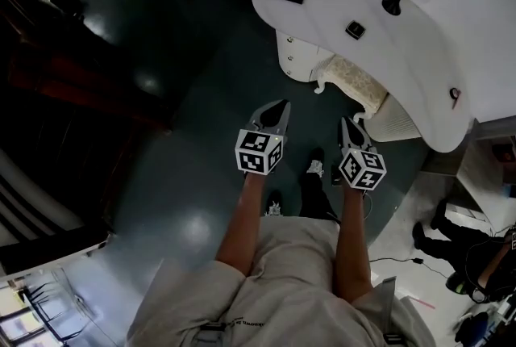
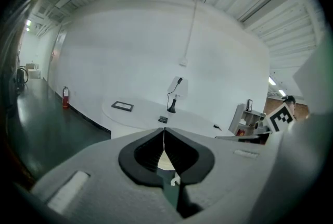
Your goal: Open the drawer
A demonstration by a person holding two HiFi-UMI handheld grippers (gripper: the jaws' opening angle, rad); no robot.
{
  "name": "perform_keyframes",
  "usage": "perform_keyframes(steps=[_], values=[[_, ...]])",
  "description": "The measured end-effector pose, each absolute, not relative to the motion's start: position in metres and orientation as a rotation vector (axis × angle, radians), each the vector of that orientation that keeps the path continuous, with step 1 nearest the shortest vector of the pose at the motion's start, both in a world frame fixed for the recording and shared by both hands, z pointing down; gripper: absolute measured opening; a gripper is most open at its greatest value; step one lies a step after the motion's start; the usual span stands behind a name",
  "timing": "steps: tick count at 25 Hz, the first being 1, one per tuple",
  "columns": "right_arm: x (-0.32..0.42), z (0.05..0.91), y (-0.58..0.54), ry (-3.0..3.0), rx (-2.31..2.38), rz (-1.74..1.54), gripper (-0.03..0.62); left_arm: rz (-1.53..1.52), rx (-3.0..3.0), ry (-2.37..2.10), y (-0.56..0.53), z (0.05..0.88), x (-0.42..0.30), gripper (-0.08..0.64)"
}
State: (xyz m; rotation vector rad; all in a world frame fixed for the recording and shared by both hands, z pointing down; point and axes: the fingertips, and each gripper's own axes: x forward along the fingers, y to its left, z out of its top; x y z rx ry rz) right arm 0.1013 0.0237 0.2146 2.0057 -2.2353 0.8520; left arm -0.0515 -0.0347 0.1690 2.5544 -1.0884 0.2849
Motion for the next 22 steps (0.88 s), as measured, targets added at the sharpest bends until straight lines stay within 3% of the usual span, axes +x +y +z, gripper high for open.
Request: perform_keyframes(steps=[10,15,22], values=[[0.154,0.196,-0.086,-2.328,1.931,0.763,0.015,0.258,2.513,-1.182,-0.125,0.171,0.010,0.011],[0.129,0.211,-0.113,-2.327,1.610,0.348,0.015,0.256,2.493,-1.225,-0.156,0.194,0.025,0.011],[0.098,0.248,-0.143,-2.386,1.398,0.328,0.015,0.313,2.458,-1.160,-0.173,0.229,0.018,0.011]])
